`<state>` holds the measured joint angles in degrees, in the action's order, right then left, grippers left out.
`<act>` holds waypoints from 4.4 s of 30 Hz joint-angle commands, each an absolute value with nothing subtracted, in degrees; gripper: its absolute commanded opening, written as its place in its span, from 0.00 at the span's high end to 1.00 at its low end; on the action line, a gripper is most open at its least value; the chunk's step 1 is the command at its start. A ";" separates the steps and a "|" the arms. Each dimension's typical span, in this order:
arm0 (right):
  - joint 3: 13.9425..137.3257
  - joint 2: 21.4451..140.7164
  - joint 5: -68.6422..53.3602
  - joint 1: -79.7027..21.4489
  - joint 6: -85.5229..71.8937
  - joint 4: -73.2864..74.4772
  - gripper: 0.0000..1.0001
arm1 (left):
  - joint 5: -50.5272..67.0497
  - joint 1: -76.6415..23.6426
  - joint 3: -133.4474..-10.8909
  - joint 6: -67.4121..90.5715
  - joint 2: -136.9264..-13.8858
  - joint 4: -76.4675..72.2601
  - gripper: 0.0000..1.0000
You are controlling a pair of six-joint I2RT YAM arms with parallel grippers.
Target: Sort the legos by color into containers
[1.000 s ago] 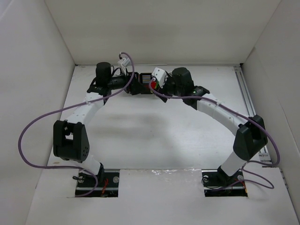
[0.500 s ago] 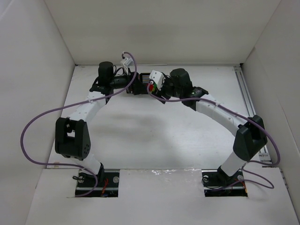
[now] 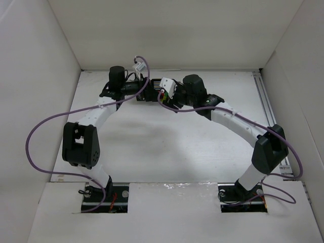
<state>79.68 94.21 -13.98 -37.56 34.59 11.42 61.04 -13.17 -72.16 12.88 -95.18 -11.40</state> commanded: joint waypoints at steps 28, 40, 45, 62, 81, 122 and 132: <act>64.79 85.87 -4.22 -32.70 36.83 2.20 1.00 | 64.87 -8.44 -73.30 16.26 -92.37 -21.09 1.00; 67.58 82.63 -10.18 -24.79 27.69 7.20 1.00 | 30.78 -15.38 -92.98 2.98 -104.04 -2.03 0.95; 71.01 82.62 -20.18 -21.28 25.58 11.95 1.00 | 24.44 -16.00 -100.01 1.76 -110.56 0.78 0.92; 75.85 83.76 -27.25 -16.97 24.52 14.50 1.00 | 20.48 -19.34 -104.68 -0.08 -117.77 2.02 0.68; 71.10 82.97 -25.75 -17.67 27.07 7.21 1.00 | 60.89 -17.05 -86.87 11.22 -104.34 -18.53 0.43; 60.03 78.31 -13.10 -30.32 33.76 -16.26 1.00 | 63.02 -22.76 -85.52 15.38 -103.01 -19.86 0.29; 60.03 78.31 -10.20 -31.90 33.75 -16.26 1.00 | 63.02 -23.29 -86.04 15.38 -103.54 -19.86 0.36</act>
<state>58.54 79.83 -12.05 -30.74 34.65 -12.21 62.02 -22.94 -83.22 15.16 -104.25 -17.37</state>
